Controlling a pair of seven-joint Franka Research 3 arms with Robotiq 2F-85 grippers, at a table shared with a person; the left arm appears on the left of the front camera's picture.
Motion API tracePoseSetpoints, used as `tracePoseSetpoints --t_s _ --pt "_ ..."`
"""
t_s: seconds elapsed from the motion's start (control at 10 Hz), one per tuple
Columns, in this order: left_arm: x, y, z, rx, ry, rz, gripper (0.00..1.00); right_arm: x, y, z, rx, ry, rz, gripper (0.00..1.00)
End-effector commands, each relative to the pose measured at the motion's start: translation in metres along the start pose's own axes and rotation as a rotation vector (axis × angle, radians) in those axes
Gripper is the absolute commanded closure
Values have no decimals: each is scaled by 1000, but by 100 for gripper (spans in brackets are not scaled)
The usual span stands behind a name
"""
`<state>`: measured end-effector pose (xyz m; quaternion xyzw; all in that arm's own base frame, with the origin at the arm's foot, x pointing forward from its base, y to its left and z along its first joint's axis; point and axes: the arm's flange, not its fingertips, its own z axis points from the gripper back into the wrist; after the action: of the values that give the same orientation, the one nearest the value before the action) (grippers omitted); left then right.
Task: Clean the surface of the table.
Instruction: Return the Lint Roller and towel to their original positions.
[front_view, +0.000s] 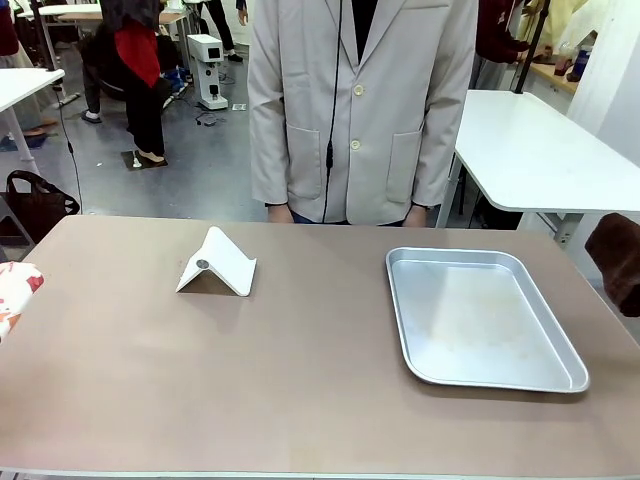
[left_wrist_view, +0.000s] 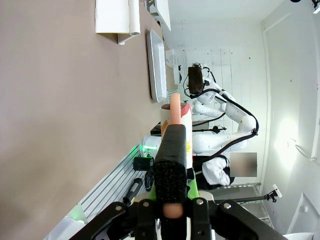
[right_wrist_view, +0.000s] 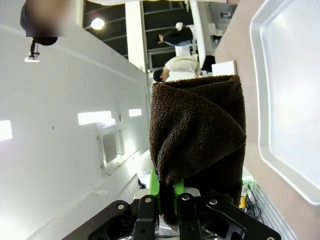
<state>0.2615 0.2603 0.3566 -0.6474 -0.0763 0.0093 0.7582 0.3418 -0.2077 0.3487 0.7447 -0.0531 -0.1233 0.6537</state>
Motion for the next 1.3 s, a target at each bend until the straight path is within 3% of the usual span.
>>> tracePoseSetpoints --t_s 0.0,0.7,0.8,1.1,1.2 --pt "0 -7 -1 -17 -6 7 78 -1 6 -1 17 6 -15 87" --pt "0 0 0 0 0 0 78 -3 7 -10 21 -7 27 87" --pt "11 -29 -15 37 -12 -9 78 -6 18 -34 7 11 68 87" --pt "46 -107 -87 188 71 -22 78 -14 47 -132 -101 115 103 87" --pt "55 -125 -112 230 36 -12 78 -19 50 -166 -150 131 107 87"
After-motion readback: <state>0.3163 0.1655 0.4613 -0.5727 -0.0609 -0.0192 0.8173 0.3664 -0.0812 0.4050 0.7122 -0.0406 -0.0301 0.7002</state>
